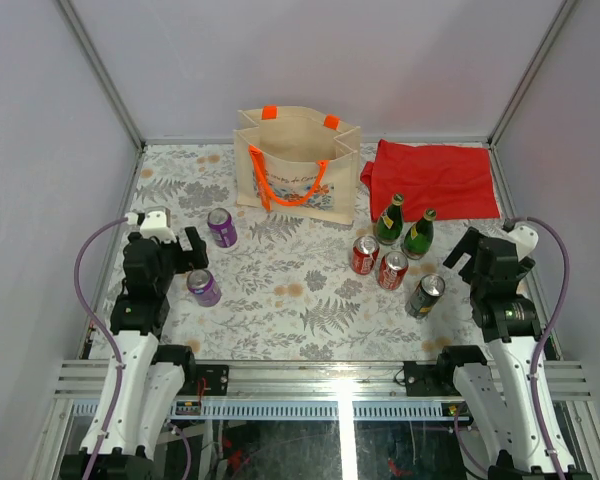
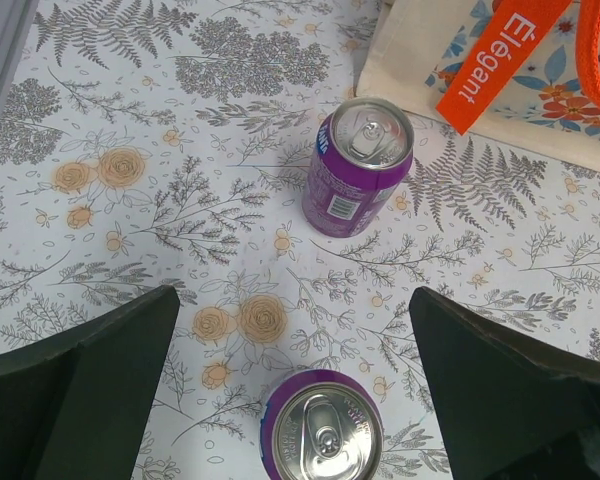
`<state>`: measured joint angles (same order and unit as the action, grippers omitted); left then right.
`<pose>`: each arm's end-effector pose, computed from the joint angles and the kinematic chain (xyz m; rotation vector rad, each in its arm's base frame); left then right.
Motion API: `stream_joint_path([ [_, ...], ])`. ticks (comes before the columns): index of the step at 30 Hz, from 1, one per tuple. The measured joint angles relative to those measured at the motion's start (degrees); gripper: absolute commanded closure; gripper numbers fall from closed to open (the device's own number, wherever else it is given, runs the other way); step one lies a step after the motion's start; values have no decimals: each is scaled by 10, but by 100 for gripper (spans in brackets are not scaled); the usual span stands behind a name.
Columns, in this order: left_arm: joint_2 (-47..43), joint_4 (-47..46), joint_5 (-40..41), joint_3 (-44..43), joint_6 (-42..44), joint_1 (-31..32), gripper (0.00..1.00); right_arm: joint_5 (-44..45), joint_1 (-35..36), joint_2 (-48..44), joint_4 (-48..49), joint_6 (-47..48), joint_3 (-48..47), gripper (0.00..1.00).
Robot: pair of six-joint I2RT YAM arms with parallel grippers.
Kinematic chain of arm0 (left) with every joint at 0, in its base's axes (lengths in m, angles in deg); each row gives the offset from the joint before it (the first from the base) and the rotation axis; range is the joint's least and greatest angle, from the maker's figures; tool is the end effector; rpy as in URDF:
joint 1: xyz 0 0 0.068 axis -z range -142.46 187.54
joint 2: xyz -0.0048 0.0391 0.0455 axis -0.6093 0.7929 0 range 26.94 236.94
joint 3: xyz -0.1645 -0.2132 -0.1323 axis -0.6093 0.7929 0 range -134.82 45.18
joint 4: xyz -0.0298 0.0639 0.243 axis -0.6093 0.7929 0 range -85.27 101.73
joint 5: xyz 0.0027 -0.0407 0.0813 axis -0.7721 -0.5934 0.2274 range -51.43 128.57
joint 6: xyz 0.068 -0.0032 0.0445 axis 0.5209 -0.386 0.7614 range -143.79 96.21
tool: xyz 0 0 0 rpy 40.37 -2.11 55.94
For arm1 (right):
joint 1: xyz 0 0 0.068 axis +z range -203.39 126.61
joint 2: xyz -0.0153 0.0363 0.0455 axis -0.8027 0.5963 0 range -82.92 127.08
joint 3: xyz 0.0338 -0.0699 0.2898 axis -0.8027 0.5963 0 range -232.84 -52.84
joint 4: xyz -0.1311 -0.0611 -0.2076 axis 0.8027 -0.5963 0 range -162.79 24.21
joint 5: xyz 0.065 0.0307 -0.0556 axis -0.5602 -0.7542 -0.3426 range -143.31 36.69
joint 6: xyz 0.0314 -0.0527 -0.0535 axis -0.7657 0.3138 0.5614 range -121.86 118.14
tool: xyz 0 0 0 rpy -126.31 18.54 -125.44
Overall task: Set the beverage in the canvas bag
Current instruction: Pick up the canvas bag from the center of the board.
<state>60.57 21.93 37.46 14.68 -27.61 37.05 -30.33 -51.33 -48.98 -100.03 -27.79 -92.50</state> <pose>0.1513 0.0000 0.2722 -0.0594 1.9249 -0.0576 0.1296 -0.0229 0.2935 0.6543 1.9191 -0.1073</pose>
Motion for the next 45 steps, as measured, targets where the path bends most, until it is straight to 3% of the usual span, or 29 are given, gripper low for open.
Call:
stream_joint_path([
  [3,14,4,1,-18,0,0,0,3,0,-10,-7,8,-2,1],
  [7,71,14,12,-107,-3,0,0,-17,-1,-46,-7,31,-2,0],
  [11,169,18,20,-254,-30,0,0,-48,-2,-71,-5,38,-7,0],
  [16,313,22,11,-430,-102,0,1,-58,-2,-39,-5,40,-20,1],
  [25,554,20,-35,-637,-229,12,10,-59,-2,-54,-20,33,-36,0],
  [33,666,36,-38,-667,-315,35,13,-59,-2,-82,-46,9,-48,0],
  [39,675,38,-38,-667,-347,71,13,-57,-2,-82,-57,5,-49,1],
  [45,676,38,-38,-665,-363,88,20,-54,-2,-82,-59,3,-49,0],
])
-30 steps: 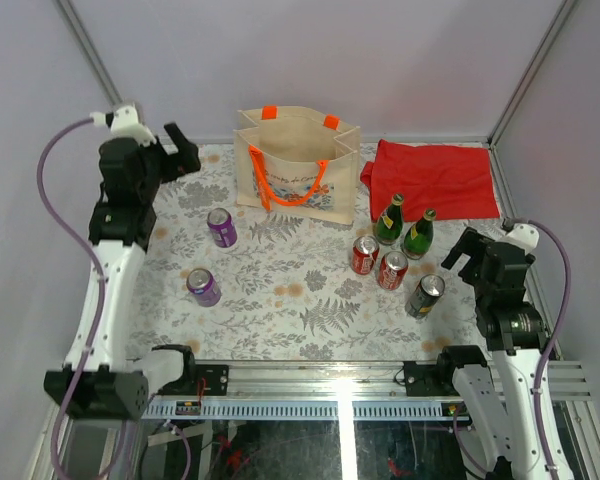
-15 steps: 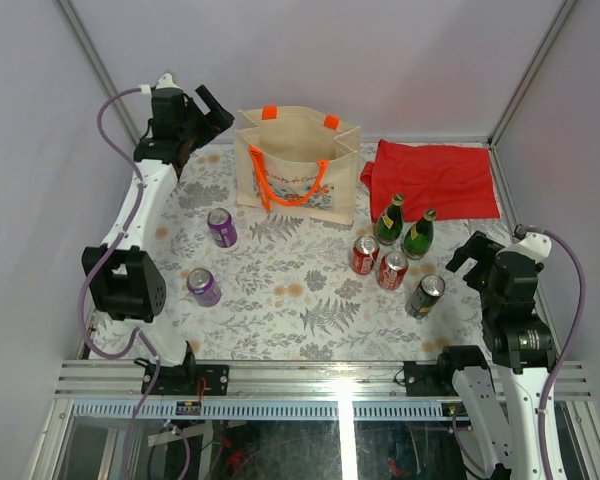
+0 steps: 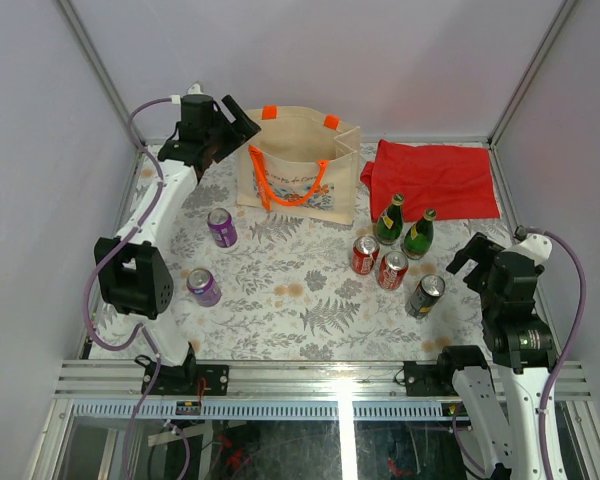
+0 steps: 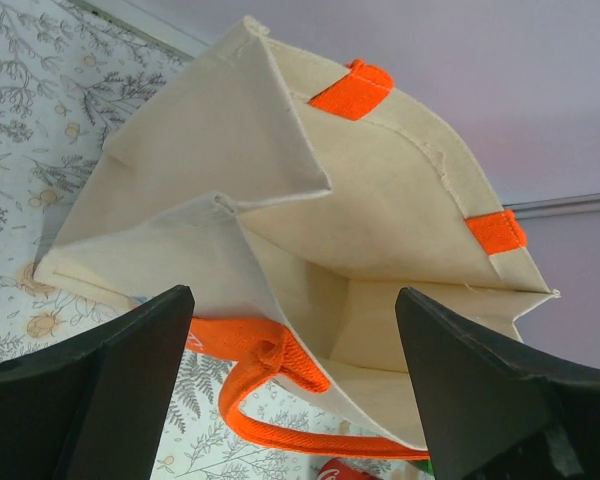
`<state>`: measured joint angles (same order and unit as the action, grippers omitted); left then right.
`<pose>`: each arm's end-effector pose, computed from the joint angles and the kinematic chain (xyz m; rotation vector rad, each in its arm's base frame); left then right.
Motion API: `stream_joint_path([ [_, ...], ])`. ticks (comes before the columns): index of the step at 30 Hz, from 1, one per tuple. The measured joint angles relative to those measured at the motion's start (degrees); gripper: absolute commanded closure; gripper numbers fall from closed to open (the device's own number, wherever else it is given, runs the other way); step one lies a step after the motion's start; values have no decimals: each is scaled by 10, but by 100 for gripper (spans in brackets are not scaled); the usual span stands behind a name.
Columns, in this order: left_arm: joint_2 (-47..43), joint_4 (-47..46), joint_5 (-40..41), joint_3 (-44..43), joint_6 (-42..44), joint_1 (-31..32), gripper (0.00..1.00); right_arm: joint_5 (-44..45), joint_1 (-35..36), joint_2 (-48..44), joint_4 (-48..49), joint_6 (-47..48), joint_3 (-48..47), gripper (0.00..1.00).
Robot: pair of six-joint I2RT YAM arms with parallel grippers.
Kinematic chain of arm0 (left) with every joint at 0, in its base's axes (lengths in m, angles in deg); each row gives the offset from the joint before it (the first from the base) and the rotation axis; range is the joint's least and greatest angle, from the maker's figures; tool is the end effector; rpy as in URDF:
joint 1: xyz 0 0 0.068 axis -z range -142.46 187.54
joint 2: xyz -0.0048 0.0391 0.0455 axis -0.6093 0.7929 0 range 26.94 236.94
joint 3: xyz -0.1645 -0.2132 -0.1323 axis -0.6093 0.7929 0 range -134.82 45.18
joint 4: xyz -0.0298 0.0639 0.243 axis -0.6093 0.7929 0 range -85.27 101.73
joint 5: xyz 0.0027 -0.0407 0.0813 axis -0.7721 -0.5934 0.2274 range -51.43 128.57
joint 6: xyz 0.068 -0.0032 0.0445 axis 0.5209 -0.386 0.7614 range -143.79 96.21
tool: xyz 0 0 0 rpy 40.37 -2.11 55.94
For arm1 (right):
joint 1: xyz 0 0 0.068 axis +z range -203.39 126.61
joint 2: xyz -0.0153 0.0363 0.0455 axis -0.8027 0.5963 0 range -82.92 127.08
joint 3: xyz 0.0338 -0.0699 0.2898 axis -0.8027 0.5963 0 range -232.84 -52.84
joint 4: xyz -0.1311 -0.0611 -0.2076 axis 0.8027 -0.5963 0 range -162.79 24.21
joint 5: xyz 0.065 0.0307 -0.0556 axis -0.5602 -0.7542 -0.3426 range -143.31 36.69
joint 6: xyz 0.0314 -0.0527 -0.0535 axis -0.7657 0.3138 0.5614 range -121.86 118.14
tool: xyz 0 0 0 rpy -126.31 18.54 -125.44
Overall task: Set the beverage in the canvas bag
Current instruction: Pick up the canvas bag from the center of the board.
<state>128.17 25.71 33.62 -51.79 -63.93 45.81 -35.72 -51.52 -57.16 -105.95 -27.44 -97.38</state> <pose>0.4417 -0.0703 0.3808 -0.5124 2.0009 -0.6182 0.0934 -0.0183 0.3217 0.5913 1.8328 0.0224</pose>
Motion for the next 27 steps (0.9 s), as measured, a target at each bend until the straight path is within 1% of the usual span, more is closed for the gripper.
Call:
stream_joint_path([
  [7,1,2,2,56,-12,3,21,10,0,7,-7,0,-17,0],
  [8,3,3,3,59,-12,4,23,10,0,8,-8,0,-18,1],
  [9,6,5,4,60,-12,7,28,10,0,8,-8,1,-19,1],
  [11,10,4,5,59,-13,11,41,10,0,8,-9,1,-22,1],
  [18,17,1,10,48,-11,22,98,10,0,8,-14,1,-27,1],
  [19,16,2,11,48,-9,24,100,10,0,8,-15,1,-30,1],
  [24,18,10,9,38,10,24,100,10,0,8,-15,5,-40,0],
  [27,23,24,-15,4,41,21,100,10,0,8,-15,8,-42,1],
])
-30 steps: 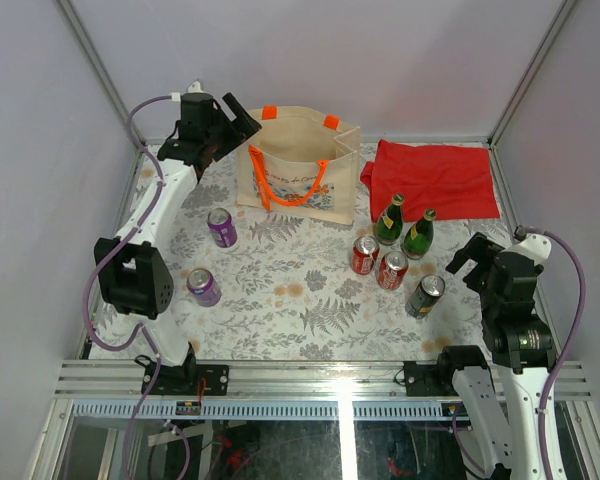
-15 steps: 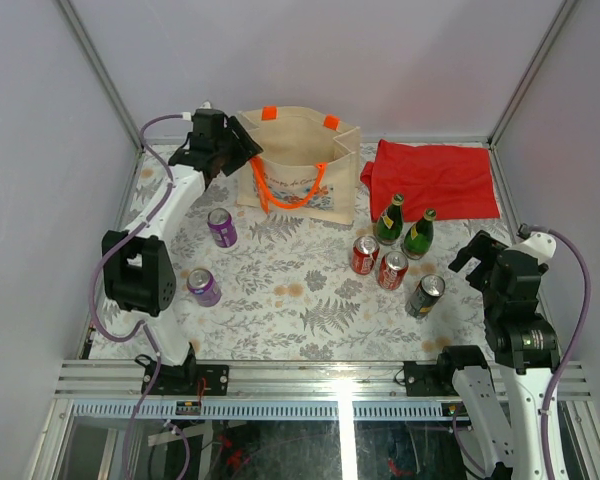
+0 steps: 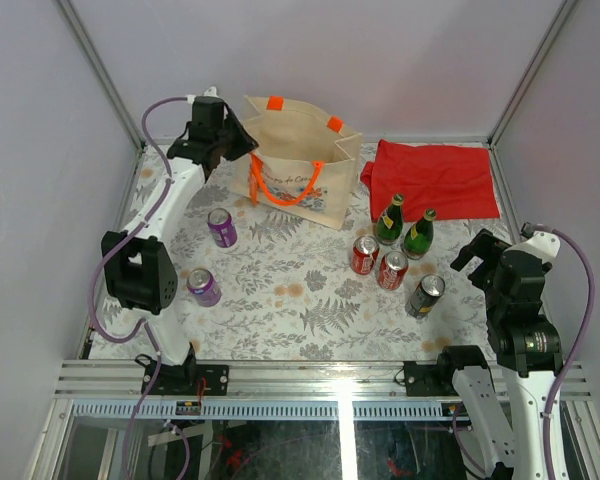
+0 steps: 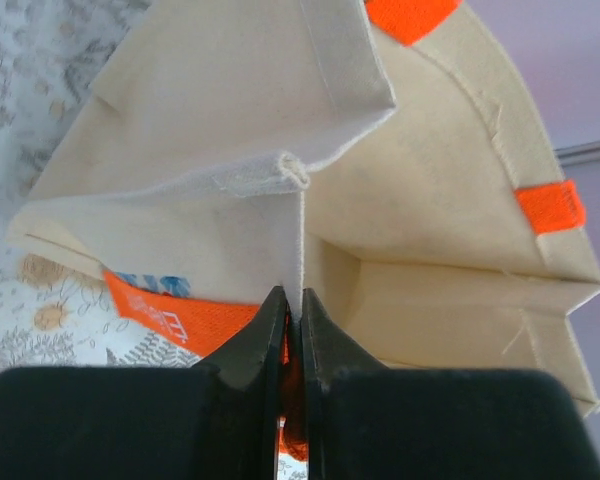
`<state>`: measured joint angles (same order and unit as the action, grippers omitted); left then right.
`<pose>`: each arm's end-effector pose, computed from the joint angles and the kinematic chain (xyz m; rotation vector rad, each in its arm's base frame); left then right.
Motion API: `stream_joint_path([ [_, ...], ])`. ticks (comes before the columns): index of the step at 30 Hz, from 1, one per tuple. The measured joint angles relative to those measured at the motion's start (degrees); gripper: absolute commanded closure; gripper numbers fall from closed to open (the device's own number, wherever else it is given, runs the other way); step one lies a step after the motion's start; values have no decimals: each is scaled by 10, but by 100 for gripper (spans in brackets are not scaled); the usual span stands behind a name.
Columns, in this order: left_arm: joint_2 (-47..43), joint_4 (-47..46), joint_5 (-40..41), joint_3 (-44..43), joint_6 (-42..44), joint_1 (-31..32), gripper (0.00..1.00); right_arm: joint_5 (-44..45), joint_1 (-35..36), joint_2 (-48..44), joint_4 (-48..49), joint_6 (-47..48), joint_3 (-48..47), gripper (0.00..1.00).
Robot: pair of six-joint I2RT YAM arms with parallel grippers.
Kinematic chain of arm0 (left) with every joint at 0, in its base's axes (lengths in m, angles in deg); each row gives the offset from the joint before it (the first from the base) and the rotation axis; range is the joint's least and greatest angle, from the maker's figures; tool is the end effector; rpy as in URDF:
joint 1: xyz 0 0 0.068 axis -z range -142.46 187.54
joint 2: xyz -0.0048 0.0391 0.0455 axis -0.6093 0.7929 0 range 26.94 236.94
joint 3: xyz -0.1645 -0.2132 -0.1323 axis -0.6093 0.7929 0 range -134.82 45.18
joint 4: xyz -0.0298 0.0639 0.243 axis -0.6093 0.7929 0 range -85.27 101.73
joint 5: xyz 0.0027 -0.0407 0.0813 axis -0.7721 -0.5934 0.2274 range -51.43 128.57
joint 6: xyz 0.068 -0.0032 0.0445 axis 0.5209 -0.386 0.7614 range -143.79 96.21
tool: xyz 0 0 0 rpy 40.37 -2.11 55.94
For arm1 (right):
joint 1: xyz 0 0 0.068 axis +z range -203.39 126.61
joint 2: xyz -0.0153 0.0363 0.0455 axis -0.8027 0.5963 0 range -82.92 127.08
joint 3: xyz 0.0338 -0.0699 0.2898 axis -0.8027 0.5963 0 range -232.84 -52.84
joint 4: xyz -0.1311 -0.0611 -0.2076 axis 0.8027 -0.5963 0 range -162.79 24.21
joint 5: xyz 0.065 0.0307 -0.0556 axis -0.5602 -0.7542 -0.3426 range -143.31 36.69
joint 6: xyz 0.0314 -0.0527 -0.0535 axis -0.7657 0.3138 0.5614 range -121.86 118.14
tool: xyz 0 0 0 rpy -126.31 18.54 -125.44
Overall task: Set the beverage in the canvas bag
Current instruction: Pick up the canvas bag from the center of the board.
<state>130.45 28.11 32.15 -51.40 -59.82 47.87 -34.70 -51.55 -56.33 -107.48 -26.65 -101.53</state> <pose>0.4454 -0.0892 0.3559 -0.4113 2.1146 -0.5973 0.0884 -0.0197 0.3414 0.5874 1.8008 0.0059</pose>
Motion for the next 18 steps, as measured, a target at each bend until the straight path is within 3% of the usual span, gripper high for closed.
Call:
stream_joint_path([
  [9,0,-2,-109,-86,77,-21,100,0,0,0,0,9,0,1],
  [18,-17,-1,-198,-42,84,-22,100,-2,0,0,0,17,0,0],
])
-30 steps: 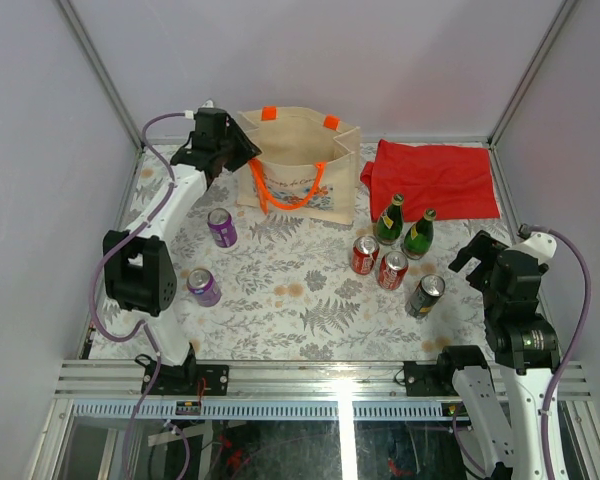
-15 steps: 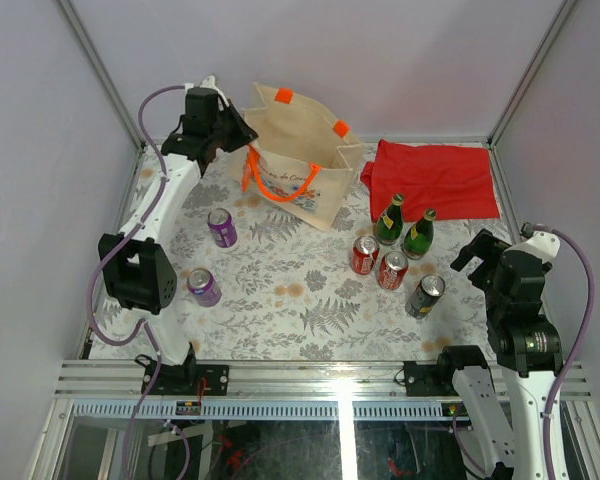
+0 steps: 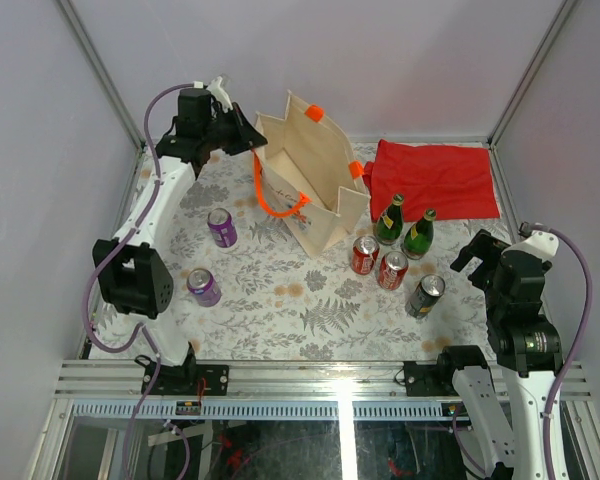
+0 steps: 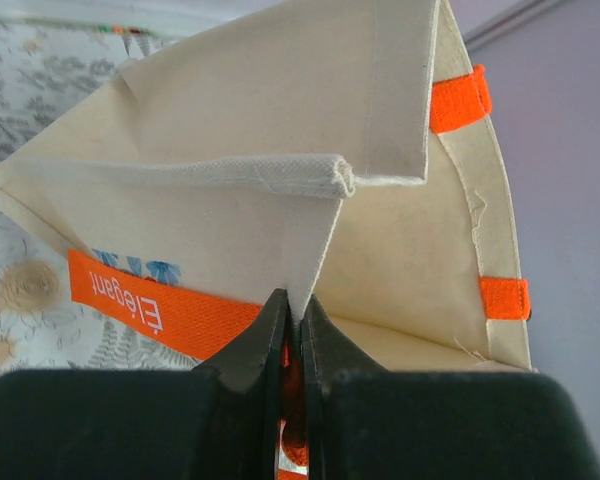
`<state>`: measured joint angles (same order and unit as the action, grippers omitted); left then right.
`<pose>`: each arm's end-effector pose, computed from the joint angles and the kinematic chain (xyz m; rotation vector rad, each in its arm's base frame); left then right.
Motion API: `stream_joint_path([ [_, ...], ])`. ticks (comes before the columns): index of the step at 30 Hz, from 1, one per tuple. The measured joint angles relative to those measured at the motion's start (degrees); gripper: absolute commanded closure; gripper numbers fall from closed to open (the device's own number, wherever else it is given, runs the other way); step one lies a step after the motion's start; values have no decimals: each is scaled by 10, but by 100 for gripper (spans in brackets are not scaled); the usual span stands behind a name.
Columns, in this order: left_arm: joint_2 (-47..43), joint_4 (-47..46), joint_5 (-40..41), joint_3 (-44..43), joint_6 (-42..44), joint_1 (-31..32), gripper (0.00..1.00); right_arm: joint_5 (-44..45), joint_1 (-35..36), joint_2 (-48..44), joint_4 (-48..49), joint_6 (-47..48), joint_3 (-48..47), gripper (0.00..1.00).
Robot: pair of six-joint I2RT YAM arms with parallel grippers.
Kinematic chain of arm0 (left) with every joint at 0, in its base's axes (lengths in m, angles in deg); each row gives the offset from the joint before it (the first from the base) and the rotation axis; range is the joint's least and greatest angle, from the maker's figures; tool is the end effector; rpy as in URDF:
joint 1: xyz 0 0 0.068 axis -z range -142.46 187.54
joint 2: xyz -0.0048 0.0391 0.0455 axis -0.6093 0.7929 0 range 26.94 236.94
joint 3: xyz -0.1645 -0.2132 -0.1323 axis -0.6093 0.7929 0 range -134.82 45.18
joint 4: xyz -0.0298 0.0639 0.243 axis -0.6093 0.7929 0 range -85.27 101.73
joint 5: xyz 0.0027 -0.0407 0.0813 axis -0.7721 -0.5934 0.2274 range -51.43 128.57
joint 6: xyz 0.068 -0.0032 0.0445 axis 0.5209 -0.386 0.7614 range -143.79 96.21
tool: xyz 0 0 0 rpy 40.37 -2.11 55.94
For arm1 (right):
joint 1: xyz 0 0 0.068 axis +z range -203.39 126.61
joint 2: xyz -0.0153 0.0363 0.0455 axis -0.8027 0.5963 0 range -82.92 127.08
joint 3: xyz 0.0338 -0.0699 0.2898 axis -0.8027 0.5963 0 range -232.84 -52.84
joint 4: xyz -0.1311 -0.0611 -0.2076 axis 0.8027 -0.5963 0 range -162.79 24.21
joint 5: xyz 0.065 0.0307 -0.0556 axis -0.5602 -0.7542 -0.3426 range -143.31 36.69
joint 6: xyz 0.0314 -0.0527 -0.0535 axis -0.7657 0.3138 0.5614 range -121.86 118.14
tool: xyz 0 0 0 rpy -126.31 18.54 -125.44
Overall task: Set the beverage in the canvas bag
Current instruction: Pick up the canvas bag from the center of the board, then place the canvas bag at the center of the board.
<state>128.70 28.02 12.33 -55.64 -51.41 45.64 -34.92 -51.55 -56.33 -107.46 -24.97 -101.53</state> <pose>0.4329 -0.0931 0.3993 -0.0425 2.0492 -0.8515 0.0885 -0.0194 0.3414 0.5586 1.8101 -0.0103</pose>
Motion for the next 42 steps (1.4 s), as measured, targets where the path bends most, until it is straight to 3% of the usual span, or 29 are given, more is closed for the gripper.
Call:
stream_joint_path([
  [16,-32,116,-46,14,141,-31,100,-18,0,1,0,22,-19,1],
  [25,-48,188,-70,17,211,-33,100,-54,0,15,-1,33,-35,9],
  [42,-80,236,-75,63,273,-3,100,-267,0,214,36,41,-186,20],
])
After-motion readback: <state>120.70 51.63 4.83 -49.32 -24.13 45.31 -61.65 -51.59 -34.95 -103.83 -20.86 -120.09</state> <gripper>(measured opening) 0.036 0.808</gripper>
